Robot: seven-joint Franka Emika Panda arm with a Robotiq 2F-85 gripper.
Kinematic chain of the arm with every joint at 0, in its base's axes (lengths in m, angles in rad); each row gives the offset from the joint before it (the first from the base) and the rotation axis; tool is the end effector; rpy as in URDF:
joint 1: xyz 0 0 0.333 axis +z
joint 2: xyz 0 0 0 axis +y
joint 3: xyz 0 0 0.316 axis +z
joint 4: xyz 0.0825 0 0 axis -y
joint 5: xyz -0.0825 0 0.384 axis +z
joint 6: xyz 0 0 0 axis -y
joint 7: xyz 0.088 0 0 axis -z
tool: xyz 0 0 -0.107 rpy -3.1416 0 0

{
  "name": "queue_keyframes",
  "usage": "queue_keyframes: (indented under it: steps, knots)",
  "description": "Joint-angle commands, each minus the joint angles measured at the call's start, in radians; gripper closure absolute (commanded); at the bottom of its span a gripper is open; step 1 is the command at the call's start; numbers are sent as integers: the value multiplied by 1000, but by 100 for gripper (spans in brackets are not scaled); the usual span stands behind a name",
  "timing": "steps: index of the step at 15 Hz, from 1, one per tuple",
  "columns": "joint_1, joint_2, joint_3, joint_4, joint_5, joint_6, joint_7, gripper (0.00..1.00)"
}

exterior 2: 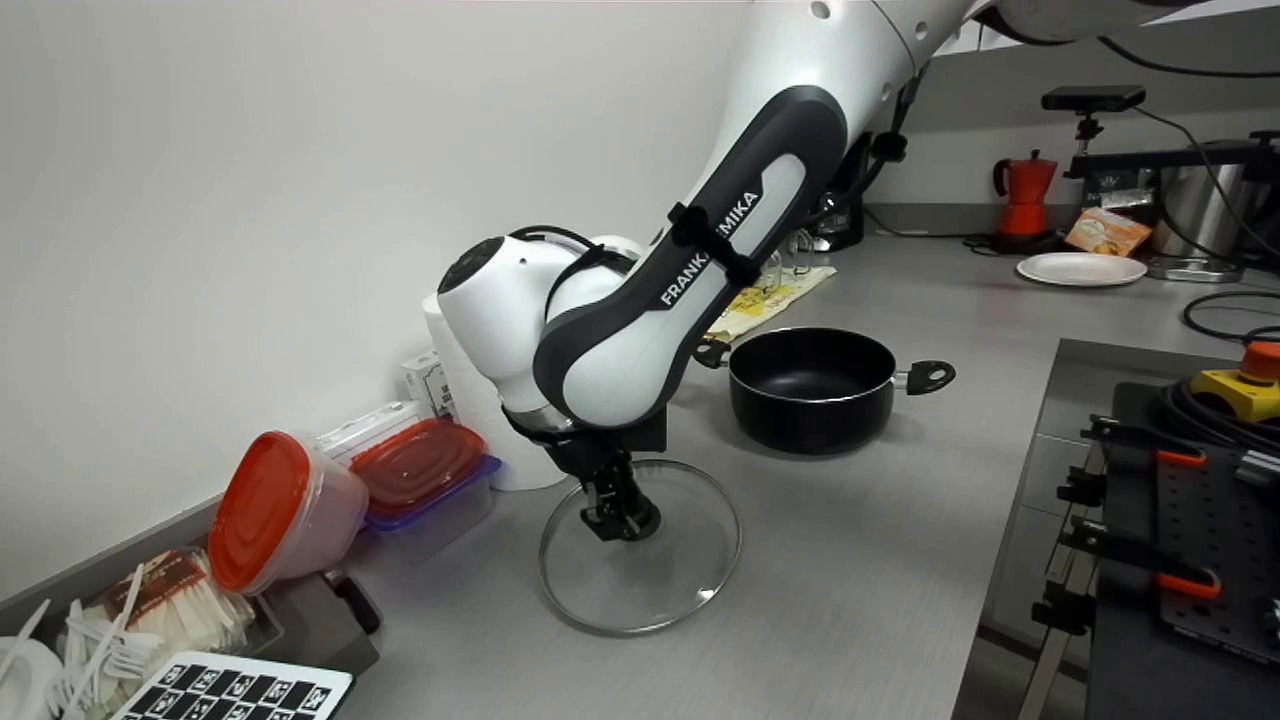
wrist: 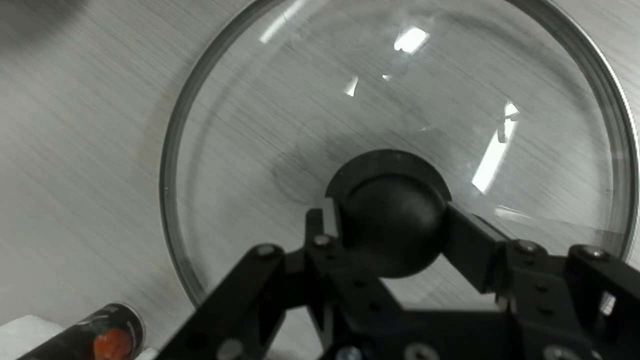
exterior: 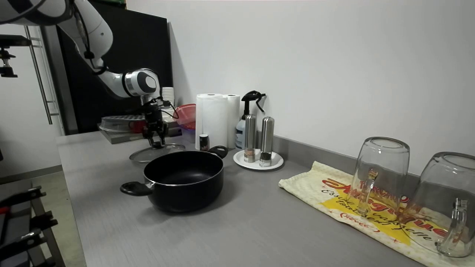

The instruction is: Remove the lid from the pot

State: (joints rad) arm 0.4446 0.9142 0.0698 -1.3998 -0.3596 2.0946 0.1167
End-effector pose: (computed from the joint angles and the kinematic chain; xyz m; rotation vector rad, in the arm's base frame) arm 0.6252 0.3240 0.1403 2.7254 0.8298 -0.1864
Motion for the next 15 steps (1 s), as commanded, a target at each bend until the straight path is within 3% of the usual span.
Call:
queue_keyframes:
  steps: [1, 10, 11, 12, 13, 15]
  knots:
    - [4, 25, -3, 52, 13, -35, 5, 74]
    - [-25, 27, 13, 51, 56, -44, -33, 74]
    - [-30, 24, 20, 47, 53, -61, -68, 26]
    - [-18, 19, 4, 25, 41, -19, -18, 22]
    - [-19, 19, 5, 25, 41, -22, -22, 41]
    - [-20, 19, 5, 24, 41, -22, -21, 26]
